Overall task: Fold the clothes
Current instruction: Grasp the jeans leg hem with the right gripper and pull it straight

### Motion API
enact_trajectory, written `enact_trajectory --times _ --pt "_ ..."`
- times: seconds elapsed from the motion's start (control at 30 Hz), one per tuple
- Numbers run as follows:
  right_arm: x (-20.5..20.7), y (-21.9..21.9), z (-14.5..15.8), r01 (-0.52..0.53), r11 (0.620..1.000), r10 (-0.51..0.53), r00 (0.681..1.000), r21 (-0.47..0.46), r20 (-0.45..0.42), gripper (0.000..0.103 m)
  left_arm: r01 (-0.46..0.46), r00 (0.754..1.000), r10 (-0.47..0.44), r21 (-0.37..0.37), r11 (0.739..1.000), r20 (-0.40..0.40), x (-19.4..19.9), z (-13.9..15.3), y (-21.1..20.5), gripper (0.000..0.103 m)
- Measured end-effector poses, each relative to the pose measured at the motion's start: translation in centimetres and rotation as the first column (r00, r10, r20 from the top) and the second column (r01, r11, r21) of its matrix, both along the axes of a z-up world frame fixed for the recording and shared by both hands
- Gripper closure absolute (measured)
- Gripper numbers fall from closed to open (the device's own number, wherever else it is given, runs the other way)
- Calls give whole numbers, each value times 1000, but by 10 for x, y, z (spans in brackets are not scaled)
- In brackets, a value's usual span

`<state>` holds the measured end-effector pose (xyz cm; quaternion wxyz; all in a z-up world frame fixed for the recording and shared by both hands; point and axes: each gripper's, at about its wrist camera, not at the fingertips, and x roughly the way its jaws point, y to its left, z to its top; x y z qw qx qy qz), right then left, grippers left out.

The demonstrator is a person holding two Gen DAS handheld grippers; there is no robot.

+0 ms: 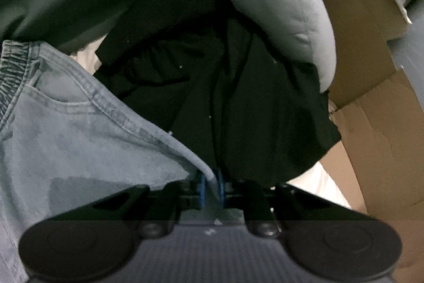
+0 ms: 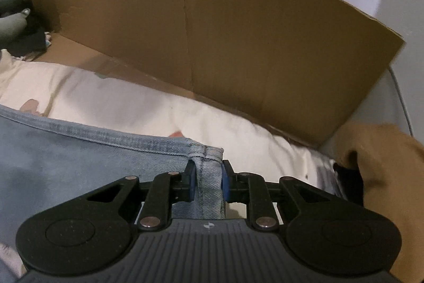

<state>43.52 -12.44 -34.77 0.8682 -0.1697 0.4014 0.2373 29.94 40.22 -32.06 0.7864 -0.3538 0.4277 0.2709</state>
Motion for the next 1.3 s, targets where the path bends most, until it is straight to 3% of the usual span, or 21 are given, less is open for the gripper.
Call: enact_trajectory --times 0.37,0.47,0.6,0.7,0.87,1.1,1.3 --pt "26 23 -12 2 1000 -2 1000 -31 13 84 23 999 -22 -14 1000 49 -8 11 1 87" --pt "31 27 -15 4 999 -3 1000 -40 18 84 35 997 -34 -5 999 71 -13 19 -3 77" --pt "39 32 -18 16 999 -15 1000 -47 20 84 112 988 -122 101 989 99 -13 41 -13 57" --pt "43 35 -22 21 998 -20 1000 -54 16 84 206 975 -218 172 963 54 -1 41 -18 56" --pt "47 39 -27 25 997 -23 999 -72 23 84 373 928 -364 272 887 -83 5 20 -49 60" --pt "49 39 -18 57 995 -52 997 -84 61 86 477 878 -441 419 773 -186 24 7 -69 62" --pt "55 36 -14 80 992 -72 994 -100 84 87 449 893 -407 397 800 -191 34 -7 -56 61"
